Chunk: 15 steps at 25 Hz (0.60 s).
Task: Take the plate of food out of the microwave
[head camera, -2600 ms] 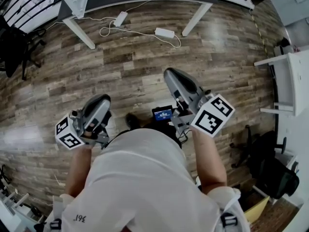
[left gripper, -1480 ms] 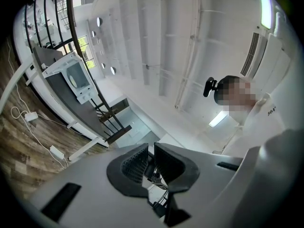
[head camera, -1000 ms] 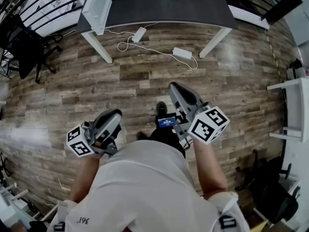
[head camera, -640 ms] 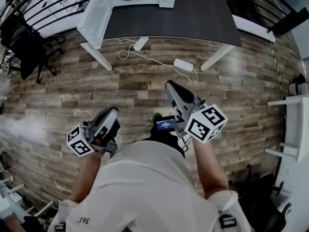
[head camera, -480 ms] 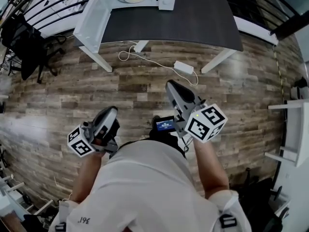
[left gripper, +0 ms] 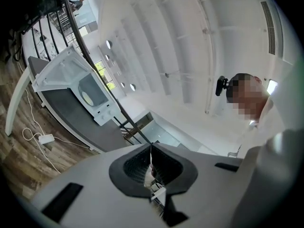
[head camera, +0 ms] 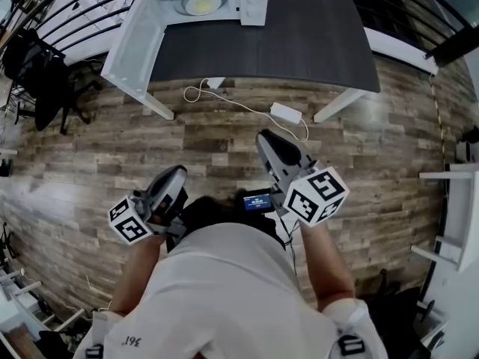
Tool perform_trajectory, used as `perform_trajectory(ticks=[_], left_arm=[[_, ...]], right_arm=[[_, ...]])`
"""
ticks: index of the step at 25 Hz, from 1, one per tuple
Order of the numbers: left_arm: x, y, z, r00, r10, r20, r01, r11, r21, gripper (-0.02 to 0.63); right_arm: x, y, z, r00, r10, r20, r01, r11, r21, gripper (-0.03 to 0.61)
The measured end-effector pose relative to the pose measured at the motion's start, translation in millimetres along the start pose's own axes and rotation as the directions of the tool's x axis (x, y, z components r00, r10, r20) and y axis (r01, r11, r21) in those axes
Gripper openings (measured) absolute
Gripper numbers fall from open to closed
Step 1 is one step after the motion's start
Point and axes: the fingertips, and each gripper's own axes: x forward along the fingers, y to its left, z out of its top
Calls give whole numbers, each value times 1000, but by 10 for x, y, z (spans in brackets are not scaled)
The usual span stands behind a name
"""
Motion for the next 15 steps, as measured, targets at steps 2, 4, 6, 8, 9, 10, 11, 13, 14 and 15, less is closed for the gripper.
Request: perform_trajectory(ticks=[2,4,6,8,9,10,11,13,14,15], left_arm=[[50,77,69,1000,1,-5,-1,1000,2,6],[107,185,167,1000,-3,-7,3,1000,8,6],[181,322,274,1000,-12,-13,12,1000,16,7],[270,478,397,999,-26,-21,26,999,22,8],[325,563,472,999,-33,-24,34,999,25,8],[388,655,556,999,-40,-27,41,999,26,8],[459,750,646,998,-47,-30,48,999,26,8],[611,952,841,998,-57,-39,58,998,23,8],[690,1061,948,997,-60,-45,61,998,23,8],[770,1174,1062,997,-61,-51,62,998,24,8]], right_arm=[[86,-13,-2,1000,0,-10,0,1000,-3,20],[197,-31,6,1000,-4,-19,3,1000,-12,20],[317,-77,19,1000,-15,-26,14,1000,-26,20],[457,-141,39,999,-32,-31,31,999,-43,20],[542,-180,56,999,-41,-33,39,998,-53,20],[638,-223,81,998,-50,-36,48,997,-61,20],[744,-268,113,998,-58,-38,55,996,-67,20],[983,-361,190,996,-71,-46,67,995,-68,20],[1118,-411,230,996,-77,-53,73,995,-67,20],[1262,-463,273,995,-83,-61,79,995,-68,20]])
